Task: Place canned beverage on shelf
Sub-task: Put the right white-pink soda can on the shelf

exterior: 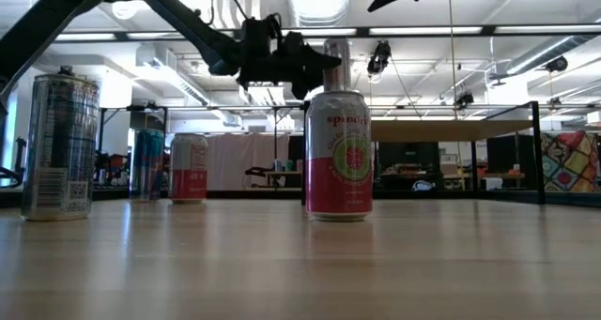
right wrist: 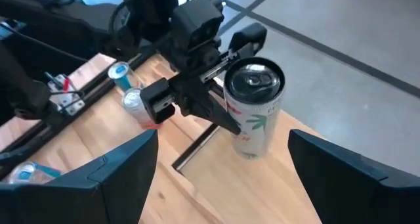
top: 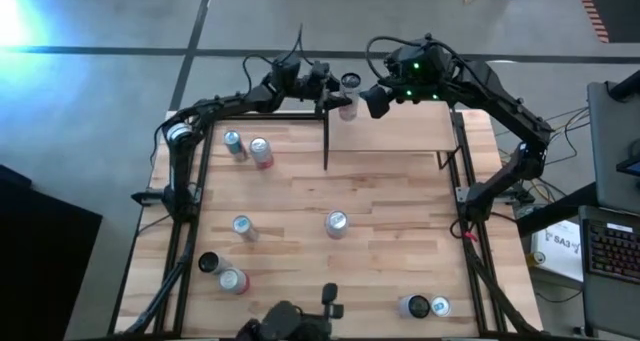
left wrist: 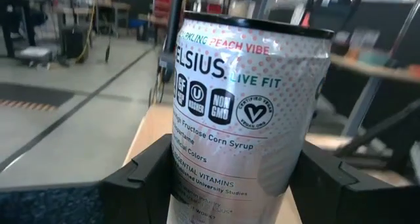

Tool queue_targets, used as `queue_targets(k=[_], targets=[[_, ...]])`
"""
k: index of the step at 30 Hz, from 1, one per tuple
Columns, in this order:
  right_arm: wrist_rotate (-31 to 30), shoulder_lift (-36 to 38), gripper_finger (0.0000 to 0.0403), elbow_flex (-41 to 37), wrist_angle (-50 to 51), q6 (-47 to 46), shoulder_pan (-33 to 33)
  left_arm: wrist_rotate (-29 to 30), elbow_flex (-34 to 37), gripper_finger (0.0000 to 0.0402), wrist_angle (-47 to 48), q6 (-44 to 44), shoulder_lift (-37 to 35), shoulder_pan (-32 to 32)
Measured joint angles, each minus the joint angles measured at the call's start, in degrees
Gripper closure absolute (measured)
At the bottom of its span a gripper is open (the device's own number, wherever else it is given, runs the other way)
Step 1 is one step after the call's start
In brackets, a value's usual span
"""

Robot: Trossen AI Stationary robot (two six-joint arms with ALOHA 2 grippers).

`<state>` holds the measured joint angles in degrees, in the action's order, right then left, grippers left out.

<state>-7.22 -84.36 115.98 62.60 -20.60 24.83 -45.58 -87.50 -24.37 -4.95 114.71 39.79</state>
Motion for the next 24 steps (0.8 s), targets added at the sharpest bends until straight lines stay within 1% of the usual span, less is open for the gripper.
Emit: queue_targets(k=[2,8,15,24], targets=[[-0.7,0.1,0.0074,0.0,0.5,0.0,-0.3,0.0,-0.2,0.0196,1.9,1.4,0.1,0.3],[-1.9,0.1,0.0074,0.0,0.4,0.0,-0.3,1.9,0.4,0.0196,1.4,3.0,0.2,1.0],[-2.0,0.0,0.0074,-0.4,0.1,0.2,-0.3,5.7,0.5,0.0196,1.3,4.5,1.8,1.1],[-1.9,-0.1,0.0074,-0.8,0.1,0.2,-0.3,5.9,0.5,0.0196,0.2,4.5,2.7,1.4]])
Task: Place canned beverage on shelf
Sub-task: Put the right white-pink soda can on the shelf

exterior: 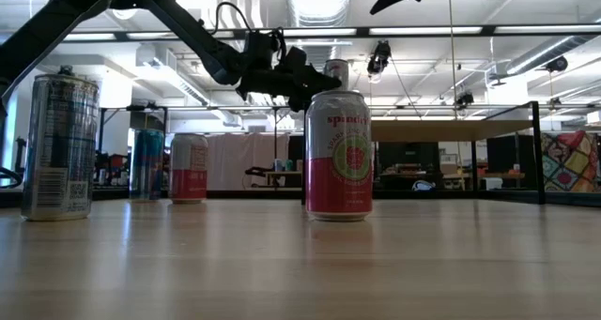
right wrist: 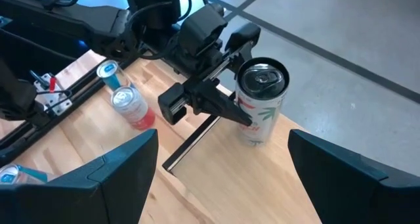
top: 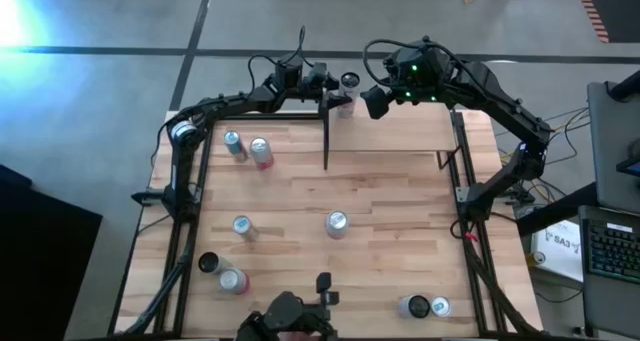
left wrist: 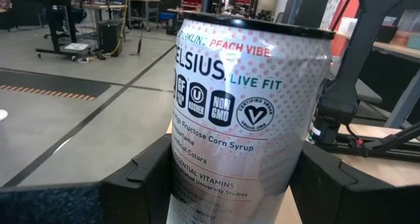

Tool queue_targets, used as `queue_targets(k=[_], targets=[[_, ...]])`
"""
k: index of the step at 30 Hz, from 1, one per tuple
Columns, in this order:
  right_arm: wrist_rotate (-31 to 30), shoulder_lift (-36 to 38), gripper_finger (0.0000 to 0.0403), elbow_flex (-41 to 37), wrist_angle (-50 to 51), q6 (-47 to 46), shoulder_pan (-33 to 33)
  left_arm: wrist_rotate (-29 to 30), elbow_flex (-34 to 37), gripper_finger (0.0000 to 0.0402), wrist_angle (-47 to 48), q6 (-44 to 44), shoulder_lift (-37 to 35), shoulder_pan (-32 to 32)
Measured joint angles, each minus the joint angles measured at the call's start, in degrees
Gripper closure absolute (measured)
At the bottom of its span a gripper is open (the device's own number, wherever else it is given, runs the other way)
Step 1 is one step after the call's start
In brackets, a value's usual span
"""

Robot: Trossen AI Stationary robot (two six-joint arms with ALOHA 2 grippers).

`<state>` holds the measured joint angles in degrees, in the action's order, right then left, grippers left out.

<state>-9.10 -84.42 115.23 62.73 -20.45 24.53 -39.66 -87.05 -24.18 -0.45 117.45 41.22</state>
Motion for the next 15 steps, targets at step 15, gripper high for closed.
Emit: queue_targets(k=[15], targets=[[0.1,-0.1,0.0074,-0.9,-0.2,0.5,0.0,-1.0,-0.2,0.0123,2.5,-1.4,0.1,1.0]])
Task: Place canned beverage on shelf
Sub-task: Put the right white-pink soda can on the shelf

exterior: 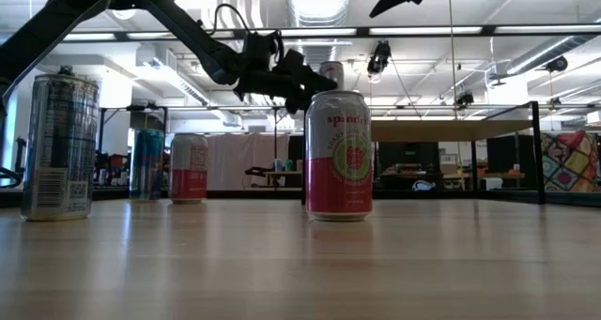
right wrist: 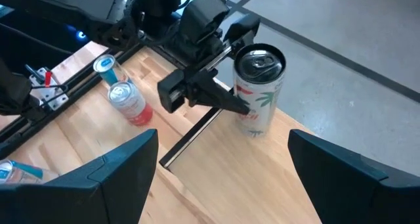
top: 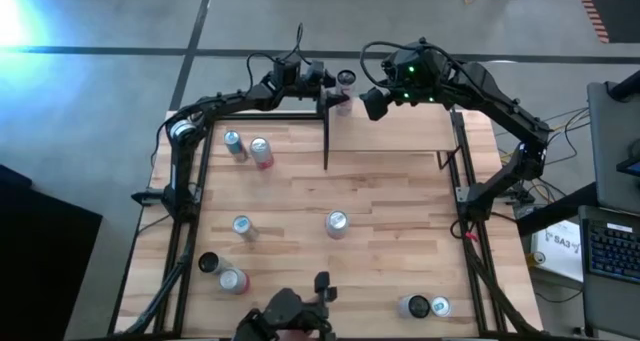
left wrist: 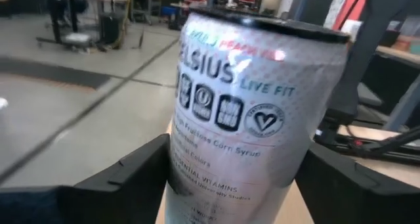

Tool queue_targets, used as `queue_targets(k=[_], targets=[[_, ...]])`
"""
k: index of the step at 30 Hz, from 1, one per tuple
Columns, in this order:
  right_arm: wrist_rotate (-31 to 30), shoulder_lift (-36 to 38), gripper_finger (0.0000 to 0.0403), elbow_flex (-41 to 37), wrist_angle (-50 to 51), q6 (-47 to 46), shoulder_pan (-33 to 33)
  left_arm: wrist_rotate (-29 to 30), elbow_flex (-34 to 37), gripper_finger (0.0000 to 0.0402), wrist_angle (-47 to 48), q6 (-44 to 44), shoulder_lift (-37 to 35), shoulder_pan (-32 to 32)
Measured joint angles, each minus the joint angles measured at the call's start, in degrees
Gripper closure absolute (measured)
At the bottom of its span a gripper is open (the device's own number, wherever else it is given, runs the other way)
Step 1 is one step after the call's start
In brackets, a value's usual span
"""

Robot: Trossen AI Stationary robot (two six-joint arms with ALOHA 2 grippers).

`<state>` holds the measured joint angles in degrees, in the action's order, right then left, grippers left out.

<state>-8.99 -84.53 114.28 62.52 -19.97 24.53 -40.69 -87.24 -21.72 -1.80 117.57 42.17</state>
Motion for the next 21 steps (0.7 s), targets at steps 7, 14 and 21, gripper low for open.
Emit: queue_targets(k=[7,14,21], targets=[[0.0,0.0,0.0074,-0.1,0.0,-0.5,0.0,-0.4,-0.4,0.0079,0.9,-1.1,-0.2,-0.1],[0.1,0.0,0.0074,-0.1,0.2,-0.6,0.0,-2.8,-4.0,0.007,5.0,-0.7,-0.3,0.0],[0.1,0.0,0.0074,-0.1,0.2,-0.5,0.0,-3.0,-10.5,0.007,18.4,5.7,-0.5,1.4]])
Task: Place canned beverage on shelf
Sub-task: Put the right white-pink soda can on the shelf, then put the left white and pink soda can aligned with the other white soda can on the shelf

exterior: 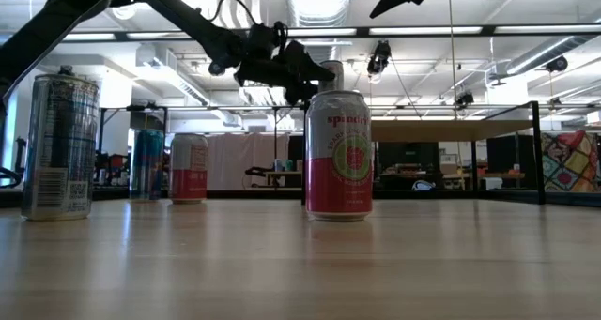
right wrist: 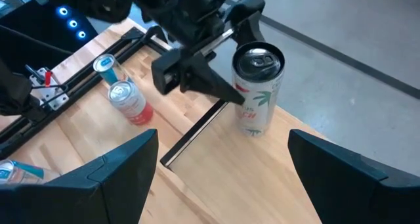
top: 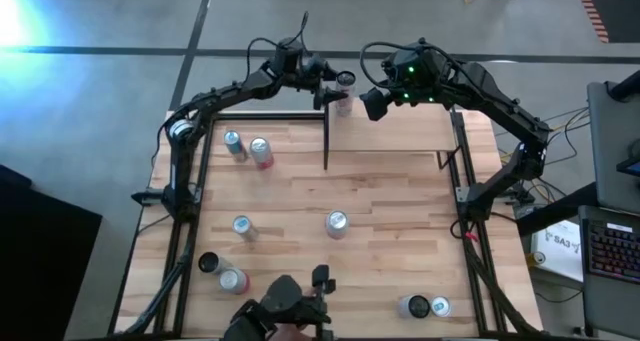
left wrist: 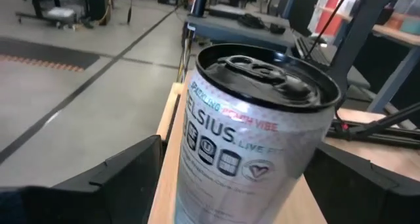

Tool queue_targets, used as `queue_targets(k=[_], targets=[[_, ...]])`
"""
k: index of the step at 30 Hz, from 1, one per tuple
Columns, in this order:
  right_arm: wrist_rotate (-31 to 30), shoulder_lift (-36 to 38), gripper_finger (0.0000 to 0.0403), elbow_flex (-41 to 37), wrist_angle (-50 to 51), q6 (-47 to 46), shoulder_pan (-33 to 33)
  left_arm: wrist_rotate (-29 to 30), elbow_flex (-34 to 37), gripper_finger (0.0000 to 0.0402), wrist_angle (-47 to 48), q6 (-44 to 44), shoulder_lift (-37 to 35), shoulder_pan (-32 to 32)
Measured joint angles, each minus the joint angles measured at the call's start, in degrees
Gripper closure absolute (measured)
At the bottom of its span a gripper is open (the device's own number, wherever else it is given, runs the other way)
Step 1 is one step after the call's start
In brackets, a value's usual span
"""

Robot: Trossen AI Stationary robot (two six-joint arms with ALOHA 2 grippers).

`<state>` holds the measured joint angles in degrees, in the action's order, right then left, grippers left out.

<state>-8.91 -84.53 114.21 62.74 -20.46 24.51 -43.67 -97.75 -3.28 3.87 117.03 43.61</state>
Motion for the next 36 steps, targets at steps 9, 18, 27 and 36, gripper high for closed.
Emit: queue_targets(k=[9,18,27,36], targets=[[-0.1,0.0,0.0074,0.0,0.0,2.0,0.0,-2.4,-5.2,0.007,10.8,3.1,-0.5,1.9],[-0.1,0.0,0.0074,-0.9,0.0,3.5,0.0,-3.9,-5.7,0.007,13.6,3.0,-1.3,1.1],[-0.1,0.0,0.0074,-1.8,-0.2,4.6,0.0,-2.1,-5.7,0.007,14.4,4.0,-4.0,0.9],[-0.1,0.0,0.0074,-2.0,-0.5,5.0,0.0,-0.7,-5.7,0.007,15.1,2.6,-8.1,1.5]])
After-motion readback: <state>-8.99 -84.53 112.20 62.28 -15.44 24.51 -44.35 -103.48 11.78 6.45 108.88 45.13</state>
